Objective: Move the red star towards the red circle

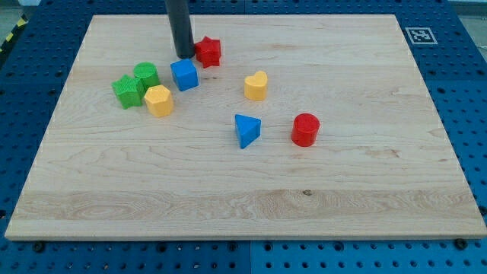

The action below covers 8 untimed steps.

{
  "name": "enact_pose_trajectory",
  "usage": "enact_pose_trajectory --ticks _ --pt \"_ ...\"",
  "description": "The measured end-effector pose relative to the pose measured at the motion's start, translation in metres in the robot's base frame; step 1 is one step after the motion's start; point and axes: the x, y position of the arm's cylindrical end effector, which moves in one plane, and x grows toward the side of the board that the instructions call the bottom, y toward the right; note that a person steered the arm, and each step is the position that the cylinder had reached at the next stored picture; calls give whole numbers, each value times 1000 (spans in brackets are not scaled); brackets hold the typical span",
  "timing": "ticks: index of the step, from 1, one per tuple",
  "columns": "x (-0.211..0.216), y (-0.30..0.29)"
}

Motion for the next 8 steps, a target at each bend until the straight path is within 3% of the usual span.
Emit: enact_pose_trajectory --ticks 2,6,8 --pt "0 36" --pt "1 168" --pt "34 206"
